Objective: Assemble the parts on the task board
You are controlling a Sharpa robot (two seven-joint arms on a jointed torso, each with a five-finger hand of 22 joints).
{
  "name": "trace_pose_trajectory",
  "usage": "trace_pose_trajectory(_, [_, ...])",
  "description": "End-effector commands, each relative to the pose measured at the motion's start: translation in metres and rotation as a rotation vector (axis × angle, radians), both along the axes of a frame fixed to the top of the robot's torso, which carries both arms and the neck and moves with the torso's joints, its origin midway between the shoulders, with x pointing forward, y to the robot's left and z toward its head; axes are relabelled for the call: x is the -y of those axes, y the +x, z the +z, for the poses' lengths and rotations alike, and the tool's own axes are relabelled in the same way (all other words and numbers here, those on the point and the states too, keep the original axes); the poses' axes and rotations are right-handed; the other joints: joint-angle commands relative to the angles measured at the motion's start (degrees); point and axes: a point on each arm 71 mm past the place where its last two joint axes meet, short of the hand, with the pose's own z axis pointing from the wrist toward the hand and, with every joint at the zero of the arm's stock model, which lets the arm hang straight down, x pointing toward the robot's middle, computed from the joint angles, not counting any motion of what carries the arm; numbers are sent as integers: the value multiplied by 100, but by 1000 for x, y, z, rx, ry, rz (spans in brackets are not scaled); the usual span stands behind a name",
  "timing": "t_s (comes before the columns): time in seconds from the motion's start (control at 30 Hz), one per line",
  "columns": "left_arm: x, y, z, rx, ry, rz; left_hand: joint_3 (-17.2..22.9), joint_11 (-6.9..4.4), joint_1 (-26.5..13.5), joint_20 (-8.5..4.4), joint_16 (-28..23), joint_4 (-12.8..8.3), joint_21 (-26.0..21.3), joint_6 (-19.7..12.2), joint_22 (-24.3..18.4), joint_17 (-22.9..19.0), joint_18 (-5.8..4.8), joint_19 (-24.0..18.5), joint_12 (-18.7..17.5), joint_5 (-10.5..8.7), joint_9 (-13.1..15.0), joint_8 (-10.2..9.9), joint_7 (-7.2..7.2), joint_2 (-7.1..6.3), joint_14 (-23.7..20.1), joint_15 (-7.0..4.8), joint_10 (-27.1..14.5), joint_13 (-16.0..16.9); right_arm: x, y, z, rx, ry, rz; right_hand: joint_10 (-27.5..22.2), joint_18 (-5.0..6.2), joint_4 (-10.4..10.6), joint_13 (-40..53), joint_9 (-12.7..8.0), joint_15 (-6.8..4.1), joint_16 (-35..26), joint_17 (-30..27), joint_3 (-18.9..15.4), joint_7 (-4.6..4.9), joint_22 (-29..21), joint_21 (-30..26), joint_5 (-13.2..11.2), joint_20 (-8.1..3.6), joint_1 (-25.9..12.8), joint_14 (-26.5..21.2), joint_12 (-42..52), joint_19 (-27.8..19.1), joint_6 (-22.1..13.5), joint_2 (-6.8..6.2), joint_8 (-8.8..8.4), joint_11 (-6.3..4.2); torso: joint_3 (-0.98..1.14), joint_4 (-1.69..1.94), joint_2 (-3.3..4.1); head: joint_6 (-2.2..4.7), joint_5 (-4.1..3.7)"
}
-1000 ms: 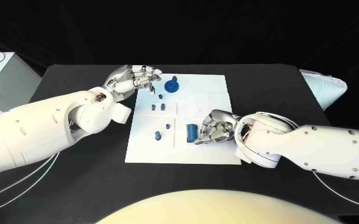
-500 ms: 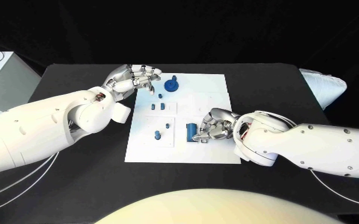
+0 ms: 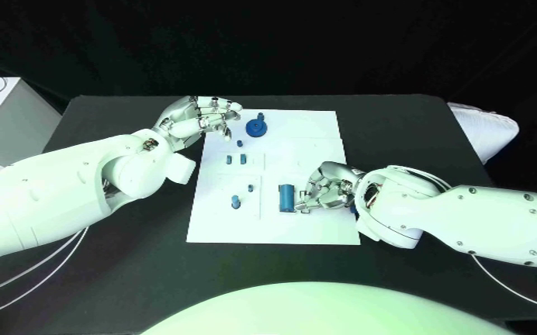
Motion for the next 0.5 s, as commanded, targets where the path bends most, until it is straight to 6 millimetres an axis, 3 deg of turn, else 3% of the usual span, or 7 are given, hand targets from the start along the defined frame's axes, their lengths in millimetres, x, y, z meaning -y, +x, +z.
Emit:
trace_pose_trajectory(0.03, [2, -1, 1, -1, -14, -13, 12, -1, 45, 5, -6, 30, -21, -8, -6, 7, 89, 40, -27, 13, -8, -20, 17, 1, 9, 16, 31, -6, 8, -1, 4, 29, 41, -15, 600, -45, -1, 1505, -39, 10, 23, 1509, 43, 43, 1338, -76, 33, -20, 22, 608, -1, 461, -110, -50, -111, 50, -3, -21, -8, 13, -17])
trace_pose_trajectory(0.17, [1, -1, 1, -1, -13, -11, 12, -1, 45, 5, -6, 30, -21, -8, -6, 7, 89, 40, -27, 13, -8, -20, 17, 1, 9, 16, 31, -6, 31, 0, 12, 69, 61, -71, 573, -20, -5, 1479, -119, 80, 23, 1509, 82, 140, 1302, -225, 57, 33, 75, 608, -41, 428, -253, -81, -316, 135, 2, -38, -13, 44, -79])
trace_pose_trajectory(0.33, [-3, 0, 0, -1, -8, -2, 12, -1, 45, 5, -6, 30, -21, -8, -6, 7, 89, 40, -27, 13, -8, -20, 17, 1, 9, 16, 31, -6, 66, 4, 22, 106, 42, -158, 528, -9, -4, 1436, -204, 146, 23, 1509, 116, 228, 1285, -296, 56, 92, 120, 608, -108, 410, -342, -145, -527, 211, 21, -113, -24, 88, -168])
trace_pose_trajectory(0.5, [-3, 0, 0, -1, -8, -1, 12, -1, 45, 5, -6, 30, -21, -8, -6, 7, 89, 40, -27, 13, -8, -20, 17, 1, 9, 16, 31, -6, 99, 8, 25, 141, -2, -229, 510, -5, -9, 1419, -236, 171, 23, 1509, 134, 257, 1279, -319, 55, 116, 158, 608, -135, 405, -357, -192, -610, 238, 34, -161, -31, 91, -231])
